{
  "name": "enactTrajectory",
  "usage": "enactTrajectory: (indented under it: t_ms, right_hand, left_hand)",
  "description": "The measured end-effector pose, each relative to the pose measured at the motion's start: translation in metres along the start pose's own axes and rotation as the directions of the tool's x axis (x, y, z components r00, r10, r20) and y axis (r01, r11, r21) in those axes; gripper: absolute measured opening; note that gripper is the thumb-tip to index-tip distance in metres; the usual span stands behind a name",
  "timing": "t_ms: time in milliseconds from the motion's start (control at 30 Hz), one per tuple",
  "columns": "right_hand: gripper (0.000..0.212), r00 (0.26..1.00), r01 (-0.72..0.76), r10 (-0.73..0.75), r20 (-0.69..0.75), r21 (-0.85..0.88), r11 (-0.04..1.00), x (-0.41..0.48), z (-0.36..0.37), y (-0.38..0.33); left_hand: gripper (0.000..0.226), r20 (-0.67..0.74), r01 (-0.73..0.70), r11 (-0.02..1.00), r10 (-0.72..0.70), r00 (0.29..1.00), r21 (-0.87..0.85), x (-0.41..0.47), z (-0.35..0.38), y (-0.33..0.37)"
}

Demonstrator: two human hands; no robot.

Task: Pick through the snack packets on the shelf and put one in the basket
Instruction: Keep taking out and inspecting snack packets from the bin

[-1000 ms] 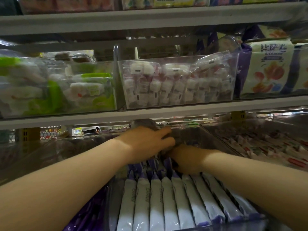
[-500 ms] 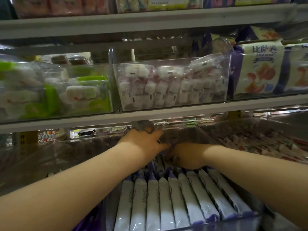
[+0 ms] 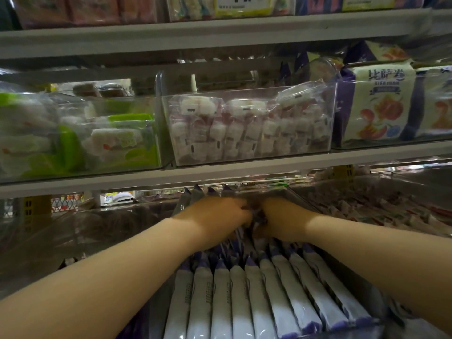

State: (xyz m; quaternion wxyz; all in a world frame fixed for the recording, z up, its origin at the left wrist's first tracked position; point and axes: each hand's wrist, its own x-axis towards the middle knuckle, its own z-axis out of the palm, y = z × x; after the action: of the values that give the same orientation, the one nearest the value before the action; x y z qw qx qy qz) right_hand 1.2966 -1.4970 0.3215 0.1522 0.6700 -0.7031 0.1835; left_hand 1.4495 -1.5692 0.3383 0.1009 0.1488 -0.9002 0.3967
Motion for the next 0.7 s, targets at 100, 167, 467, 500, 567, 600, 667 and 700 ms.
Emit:
enactTrajectory:
  t_ms: [100, 167, 467, 500, 567, 600, 667, 700]
  right_hand:
    - [0.047, 0.999, -0.022, 0.022, 0.029, -0.012, 1.000, -0.002, -0.001, 0.001]
    - [0.044, 0.997, -0.039, 0.039, 0.063, -0.015, 0.999, -0.002, -0.003, 0.002]
    - [0.026, 0.993, -0.075, 0.091, 0.075, -0.200, 0.977, -0.009, -0.014, 0.012]
    - [0.024, 0.993, -0.042, 0.060, 0.097, -0.185, 0.982, -0.011, -0.016, 0.014]
    - [0.024, 0.990, 0.029, -0.008, 0.142, -0.152, 0.988, -0.015, -0.020, 0.015]
    - [0.026, 0.988, 0.055, -0.032, 0.153, -0.146, 0.988, -0.015, -0.022, 0.015]
    - [0.026, 0.985, 0.081, -0.054, 0.166, -0.162, 0.983, -0.014, -0.022, 0.016]
    - [0.024, 0.983, 0.081, -0.051, 0.174, -0.168, 0.983, -0.013, -0.022, 0.017]
  left_hand:
    - [0.049, -0.074, 0.075, 0.985, -0.087, 0.993, -0.153, -0.012, 0.019, -0.009]
    - [0.060, -0.069, 0.138, 0.964, -0.157, 0.985, -0.227, -0.017, 0.025, -0.008]
    - [0.044, 0.050, 0.242, 0.967, -0.247, 0.968, 0.082, -0.001, -0.001, 0.006]
    - [0.045, 0.049, 0.252, 0.965, -0.257, 0.965, 0.077, 0.002, -0.005, 0.008]
    - [0.052, -0.016, 0.250, 0.968, -0.250, 0.968, 0.012, 0.006, -0.009, 0.013]
    - [0.054, -0.072, 0.226, 0.974, -0.226, 0.971, -0.015, 0.009, -0.009, 0.017]
    - [0.054, -0.166, 0.167, 0.984, -0.176, 0.970, -0.065, 0.013, -0.008, 0.026]
    - [0.053, -0.181, 0.155, 0.984, -0.169, 0.969, -0.091, 0.016, -0.005, 0.030]
